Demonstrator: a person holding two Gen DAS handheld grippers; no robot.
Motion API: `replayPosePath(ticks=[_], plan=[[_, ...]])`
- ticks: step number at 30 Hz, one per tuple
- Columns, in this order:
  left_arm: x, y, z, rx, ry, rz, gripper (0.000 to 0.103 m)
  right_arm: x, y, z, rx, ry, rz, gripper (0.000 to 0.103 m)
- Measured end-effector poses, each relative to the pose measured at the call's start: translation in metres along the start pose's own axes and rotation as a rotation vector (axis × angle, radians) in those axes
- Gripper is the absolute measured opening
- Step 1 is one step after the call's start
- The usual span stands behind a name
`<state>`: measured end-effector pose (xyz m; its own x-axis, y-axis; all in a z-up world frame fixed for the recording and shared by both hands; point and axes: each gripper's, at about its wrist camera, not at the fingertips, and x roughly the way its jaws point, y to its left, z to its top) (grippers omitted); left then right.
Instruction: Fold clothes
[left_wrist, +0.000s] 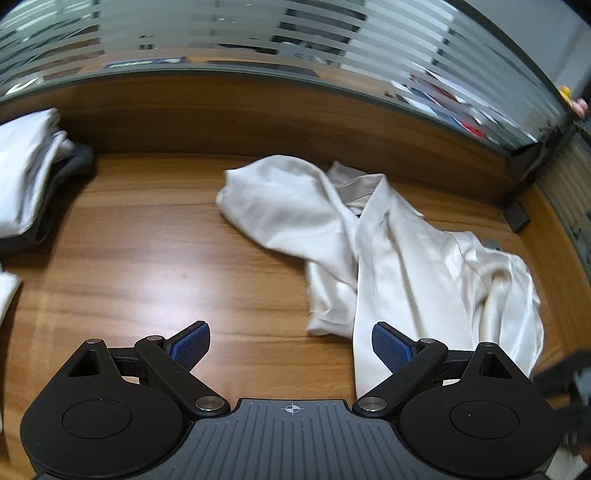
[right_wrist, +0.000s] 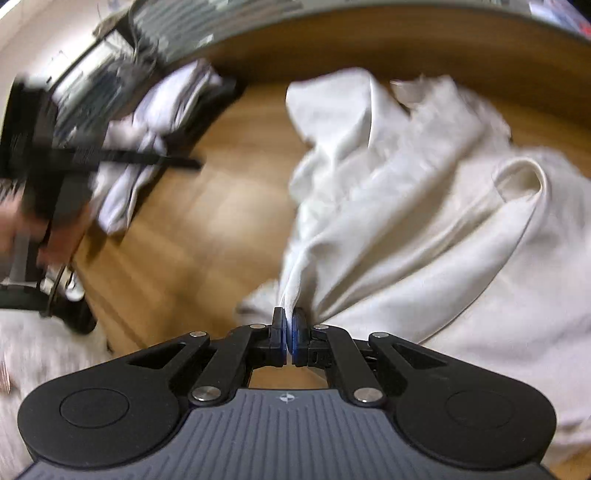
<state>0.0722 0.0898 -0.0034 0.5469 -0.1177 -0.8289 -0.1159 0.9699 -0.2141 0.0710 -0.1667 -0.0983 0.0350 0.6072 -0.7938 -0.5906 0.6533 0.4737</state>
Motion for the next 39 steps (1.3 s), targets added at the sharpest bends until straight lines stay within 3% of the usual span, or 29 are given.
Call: replayPosePath(ticks=[14,19,22,24,28,30,32,34,35,36,37,39], plan=[[0.086,-0.08,0.038,0.113,0.062,-0.079,0.095,-0.083,-0.056,-0.158,0.248,0.045,-0.235,0.003],[0.115,-0.099,0.037,0.151,0.082,-0.071,0.095,-0.113,-0.064,-0.191,0.325,0.008,-0.275,0.004],[0.13,-0.107,0.043,0.155,0.086,-0.064,0.095,-0.122,-0.065,-0.194,0.345,-0.016,-0.295,0.012],[0.14,-0.111,0.05,0.153,0.085,-0.06,0.095,-0.125,-0.063,-0.19,0.359,-0.04,-0.303,0.027],[0.155,-0.119,0.067,0.142,0.075,-0.054,0.095,-0.127,-0.063,-0.177,0.381,-0.096,-0.332,0.036],[0.165,-0.126,0.075,0.17,0.07,-0.043,0.095,-0.127,-0.063,-0.172,0.394,-0.118,-0.352,0.044],[0.175,-0.133,0.083,0.2,0.065,-0.031,0.095,-0.122,-0.065,-0.166,0.406,-0.136,-0.37,0.046],[0.186,-0.138,0.086,0.231,0.072,0.0,0.089,-0.121,-0.07,-0.163,0.417,-0.142,-0.387,0.048],[0.191,-0.139,0.087,0.241,0.077,0.012,0.076,-0.12,-0.073,-0.162,0.421,-0.143,-0.396,0.048],[0.193,-0.14,0.087,0.251,0.083,0.016,0.055,-0.119,-0.074,-0.161,0.424,-0.143,-0.406,0.048],[0.195,-0.14,0.087,0.26,0.088,0.019,0.044,-0.118,-0.076,-0.16,0.424,-0.141,-0.417,0.048],[0.191,-0.137,0.087,0.269,0.077,0.009,0.012,-0.114,-0.081,-0.156,0.424,-0.139,-0.432,0.048]])
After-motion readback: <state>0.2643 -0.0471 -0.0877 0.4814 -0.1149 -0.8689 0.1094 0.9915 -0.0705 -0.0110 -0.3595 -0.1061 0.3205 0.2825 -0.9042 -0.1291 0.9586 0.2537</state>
